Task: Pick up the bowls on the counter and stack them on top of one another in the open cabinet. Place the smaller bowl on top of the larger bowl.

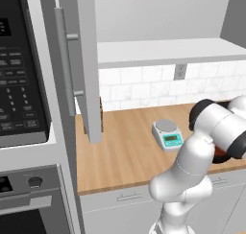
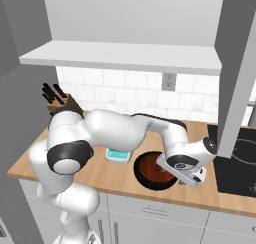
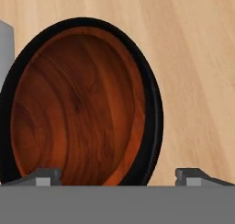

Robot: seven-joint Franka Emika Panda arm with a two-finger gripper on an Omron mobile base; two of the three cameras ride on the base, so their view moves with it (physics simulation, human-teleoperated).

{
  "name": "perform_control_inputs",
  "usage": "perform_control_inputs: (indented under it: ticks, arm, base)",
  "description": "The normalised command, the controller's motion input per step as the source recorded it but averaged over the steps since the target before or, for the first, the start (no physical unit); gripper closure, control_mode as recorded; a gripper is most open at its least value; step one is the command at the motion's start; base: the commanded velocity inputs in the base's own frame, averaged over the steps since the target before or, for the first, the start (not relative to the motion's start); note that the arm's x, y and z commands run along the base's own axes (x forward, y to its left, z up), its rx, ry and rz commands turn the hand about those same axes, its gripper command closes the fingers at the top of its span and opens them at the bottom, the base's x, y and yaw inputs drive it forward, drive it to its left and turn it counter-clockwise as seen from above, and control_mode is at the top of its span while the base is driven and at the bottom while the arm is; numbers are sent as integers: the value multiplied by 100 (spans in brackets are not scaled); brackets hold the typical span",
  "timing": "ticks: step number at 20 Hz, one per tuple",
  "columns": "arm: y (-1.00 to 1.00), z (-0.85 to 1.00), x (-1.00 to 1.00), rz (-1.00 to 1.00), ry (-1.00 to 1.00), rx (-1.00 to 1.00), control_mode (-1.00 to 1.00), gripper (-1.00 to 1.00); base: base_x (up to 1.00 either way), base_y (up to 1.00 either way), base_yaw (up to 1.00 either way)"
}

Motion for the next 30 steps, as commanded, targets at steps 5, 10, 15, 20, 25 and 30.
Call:
perform_control_inputs:
  ticks: [5, 10, 15, 20, 25, 30]
  arm:
    - [6, -36, 0, 0, 1, -7, -100, 100]
    - [22, -4, 0, 0, 0, -2, -100, 100]
    - [21, -1, 0, 0, 1, 0, -100, 100]
    - [3, 13, -33, -1, 1, 0, -100, 100]
    - [12, 45, -54, -9, 2, 0, -100, 100]
    - [62, 36, -33, -20, 0, 0, -100, 100]
  base:
    - [0, 0, 0]
    - [0, 0, 0]
    - [0, 0, 0]
    - [0, 0, 0]
    - [0, 0, 0]
    - [0, 0, 0]
